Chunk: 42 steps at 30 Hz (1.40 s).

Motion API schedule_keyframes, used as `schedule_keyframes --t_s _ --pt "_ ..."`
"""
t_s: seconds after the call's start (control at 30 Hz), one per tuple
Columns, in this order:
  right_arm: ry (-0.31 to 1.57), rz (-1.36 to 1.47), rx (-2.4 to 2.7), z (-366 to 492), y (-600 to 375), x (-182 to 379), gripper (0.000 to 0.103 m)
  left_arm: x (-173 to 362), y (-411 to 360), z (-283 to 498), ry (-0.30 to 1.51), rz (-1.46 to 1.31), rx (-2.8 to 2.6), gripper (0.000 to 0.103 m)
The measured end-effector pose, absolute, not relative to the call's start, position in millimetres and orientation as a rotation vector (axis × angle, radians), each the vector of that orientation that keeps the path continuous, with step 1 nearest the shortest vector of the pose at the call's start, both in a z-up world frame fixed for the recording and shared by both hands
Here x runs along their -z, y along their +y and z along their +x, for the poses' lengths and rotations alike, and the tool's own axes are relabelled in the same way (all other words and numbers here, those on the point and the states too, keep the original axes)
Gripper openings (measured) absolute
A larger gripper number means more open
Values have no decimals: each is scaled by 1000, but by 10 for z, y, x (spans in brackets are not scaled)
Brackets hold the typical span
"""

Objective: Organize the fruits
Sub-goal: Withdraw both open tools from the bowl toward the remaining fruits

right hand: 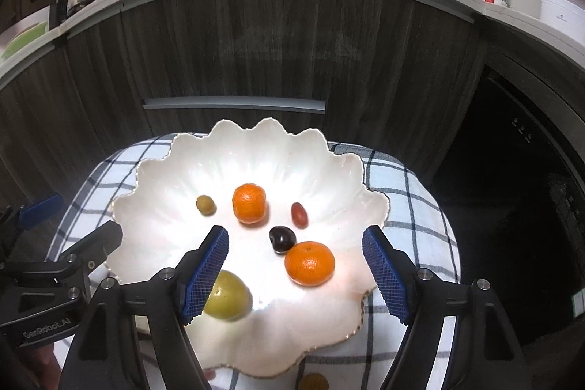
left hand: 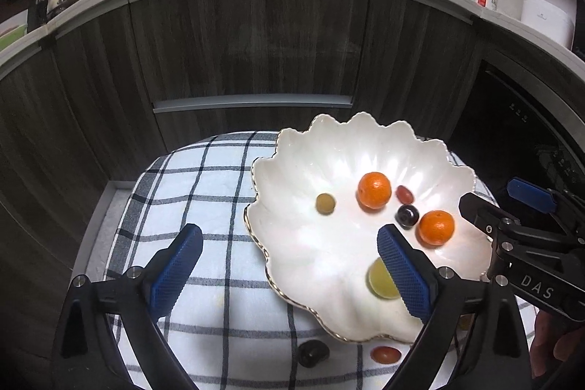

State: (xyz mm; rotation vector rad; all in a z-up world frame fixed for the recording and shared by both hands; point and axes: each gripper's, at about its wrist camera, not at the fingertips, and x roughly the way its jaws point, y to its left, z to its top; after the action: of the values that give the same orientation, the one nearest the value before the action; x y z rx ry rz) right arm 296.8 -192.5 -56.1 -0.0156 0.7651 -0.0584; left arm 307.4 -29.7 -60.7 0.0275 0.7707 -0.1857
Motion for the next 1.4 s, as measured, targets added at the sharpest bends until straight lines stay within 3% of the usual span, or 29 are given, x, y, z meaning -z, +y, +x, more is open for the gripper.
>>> schedule_keyframes --t_s 0.47,1.4 --pt "719 -4 57 2497 -1951 326 77 386 -315 2640 734 27 193 98" --pt "703 13 114 1872 -2155 488 77 557 -483 2105 721 62 245 97"
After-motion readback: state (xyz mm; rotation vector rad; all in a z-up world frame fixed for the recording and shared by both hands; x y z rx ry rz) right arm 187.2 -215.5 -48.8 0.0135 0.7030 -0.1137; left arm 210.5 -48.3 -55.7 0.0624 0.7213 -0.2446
